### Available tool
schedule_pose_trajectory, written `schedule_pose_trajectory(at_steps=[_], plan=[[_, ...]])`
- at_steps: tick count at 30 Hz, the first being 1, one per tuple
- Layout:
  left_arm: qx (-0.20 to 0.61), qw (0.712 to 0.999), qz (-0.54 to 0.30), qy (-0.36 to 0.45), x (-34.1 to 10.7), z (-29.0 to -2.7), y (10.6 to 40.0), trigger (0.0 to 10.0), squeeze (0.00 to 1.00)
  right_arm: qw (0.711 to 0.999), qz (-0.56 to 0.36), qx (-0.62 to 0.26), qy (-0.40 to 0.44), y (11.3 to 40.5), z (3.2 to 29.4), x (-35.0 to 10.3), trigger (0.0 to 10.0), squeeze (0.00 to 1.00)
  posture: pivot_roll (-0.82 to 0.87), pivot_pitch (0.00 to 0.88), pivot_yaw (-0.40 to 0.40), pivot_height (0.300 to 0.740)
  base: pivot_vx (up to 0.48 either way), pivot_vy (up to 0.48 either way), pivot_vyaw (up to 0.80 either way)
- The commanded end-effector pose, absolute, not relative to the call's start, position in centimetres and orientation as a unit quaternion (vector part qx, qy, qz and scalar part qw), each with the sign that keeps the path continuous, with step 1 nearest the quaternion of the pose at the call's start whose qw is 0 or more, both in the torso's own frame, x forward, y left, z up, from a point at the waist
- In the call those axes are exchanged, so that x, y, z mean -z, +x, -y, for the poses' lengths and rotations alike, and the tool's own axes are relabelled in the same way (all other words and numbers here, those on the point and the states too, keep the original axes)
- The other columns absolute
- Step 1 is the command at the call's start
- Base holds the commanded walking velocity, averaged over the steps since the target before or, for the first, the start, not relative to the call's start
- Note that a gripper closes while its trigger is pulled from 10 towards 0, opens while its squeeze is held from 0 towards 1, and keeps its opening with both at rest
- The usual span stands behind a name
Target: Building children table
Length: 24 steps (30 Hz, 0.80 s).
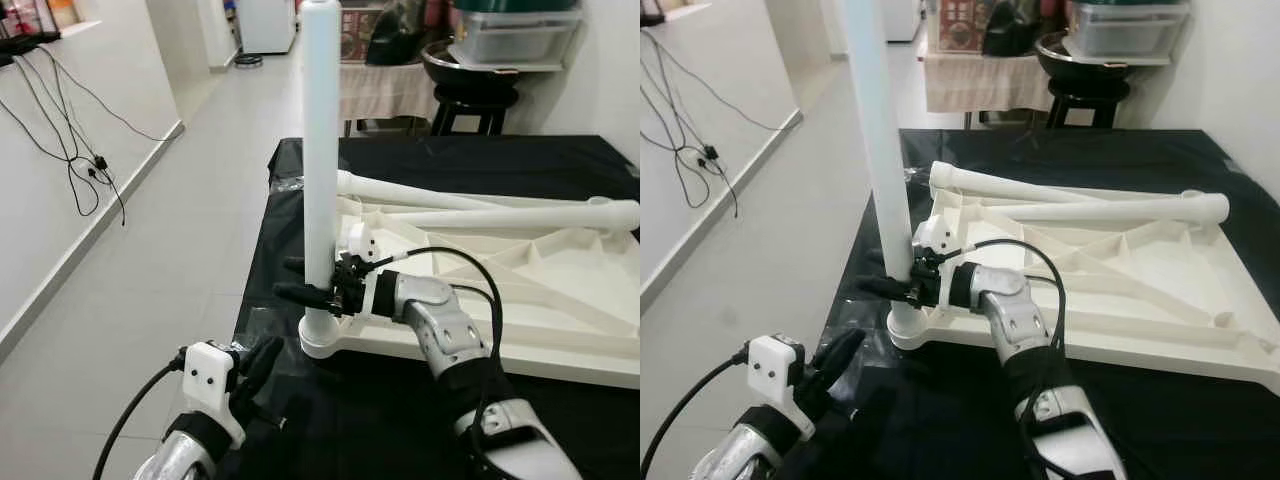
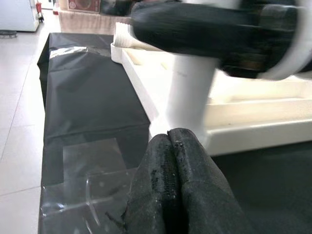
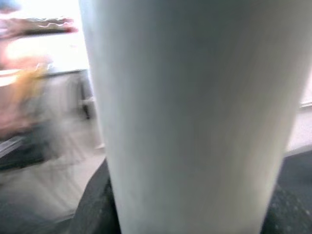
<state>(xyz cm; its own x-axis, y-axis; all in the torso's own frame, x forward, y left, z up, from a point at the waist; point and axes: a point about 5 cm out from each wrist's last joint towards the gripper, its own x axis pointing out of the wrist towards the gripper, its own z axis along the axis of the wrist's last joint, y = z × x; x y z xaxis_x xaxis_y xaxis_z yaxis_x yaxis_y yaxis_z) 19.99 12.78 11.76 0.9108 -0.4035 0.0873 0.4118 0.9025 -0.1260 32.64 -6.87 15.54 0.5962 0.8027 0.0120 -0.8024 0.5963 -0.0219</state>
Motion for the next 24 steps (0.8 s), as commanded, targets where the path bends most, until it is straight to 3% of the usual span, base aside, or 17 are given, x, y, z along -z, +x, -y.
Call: schedule_pose_trajectory(at_steps=[1,4,7,13,14,16,17,20,21,23,24], plan=[[0.208,0.976,0.03,-0.064,-11.8,-13.0,19.7,10.0,0.0,0.966,-0.084,-0.246,0.007,31.4,8.9,-11.9,0.0,0.0,0.0,0.065,0.014,0.74,0.0,0.0,0.0],[0.208,0.976,0.028,-0.063,-11.8,-13.1,19.8,10.0,0.0,0.959,-0.086,-0.268,-0.027,30.0,7.9,-10.9,0.0,0.0,-0.01,0.055,0.022,0.74,0.0,0.0,0.0],[0.21,0.975,0.027,-0.063,-11.8,-13.1,19.8,10.0,0.0,0.959,-0.058,-0.273,-0.043,31.2,7.9,-11.7,0.0,0.0,0.01,0.057,0.018,0.74,0.0,0.0,0.0],[0.205,0.976,0.029,-0.061,-11.9,-13.1,19.8,10.0,0.0,0.952,-0.066,-0.291,-0.06,30.3,6.9,-11.8,0.0,0.0,0.01,0.061,0.017,0.74,0.0,0.0,0.0],[0.205,0.976,0.029,-0.061,-11.9,-13.1,19.8,10.0,0.0,0.949,-0.066,-0.303,-0.053,30.4,6.8,-12.0,10.0,0.0,0.01,0.059,0.016,0.74,0.0,0.0,0.0],[0.206,0.976,0.029,-0.062,-11.9,-13.1,19.9,10.0,0.0,0.948,-0.067,-0.308,-0.047,30.4,6.7,-12.2,10.0,0.0,0.01,0.059,0.016,0.74,0.0,0.0,0.0],[0.207,0.976,0.029,-0.063,-11.9,-13.1,19.9,10.0,0.0,0.933,-0.041,-0.356,-0.014,31.4,6.1,-13.9,10.0,1.0,0.01,0.055,0.019,0.74,0.0,0.0,0.0],[0.207,0.976,0.029,-0.063,-11.9,-13.1,20.0,10.0,0.0,0.927,-0.028,-0.374,-0.001,31.9,6.0,-14.6,10.0,1.0,0.0,0.053,0.019,0.74,0.0,0.0,0.0],[0.207,0.976,0.029,-0.063,-11.8,-13.0,20.0,10.0,0.0,0.903,-0.005,-0.428,0.019,32.9,5.8,-16.1,10.0,1.0,0.0,0.051,0.019,0.74,0.0,0.0,0.0],[0.207,0.976,0.03,-0.063,-11.8,-13.0,20.1,10.0,0.0,0.895,0.003,-0.445,0.022,33.2,5.8,-16.6,10.0,1.0,0.0,0.051,0.019,0.74,0.0,0.0,0.0],[0.207,0.976,0.03,-0.063,-11.8,-13.0,20.1,10.0,0.0,0.875,0.008,-0.483,0.018,33.5,5.8,-17.2,10.0,0.86,0.01,0.045,0.02,0.74,0.0,0.0,0.0]])
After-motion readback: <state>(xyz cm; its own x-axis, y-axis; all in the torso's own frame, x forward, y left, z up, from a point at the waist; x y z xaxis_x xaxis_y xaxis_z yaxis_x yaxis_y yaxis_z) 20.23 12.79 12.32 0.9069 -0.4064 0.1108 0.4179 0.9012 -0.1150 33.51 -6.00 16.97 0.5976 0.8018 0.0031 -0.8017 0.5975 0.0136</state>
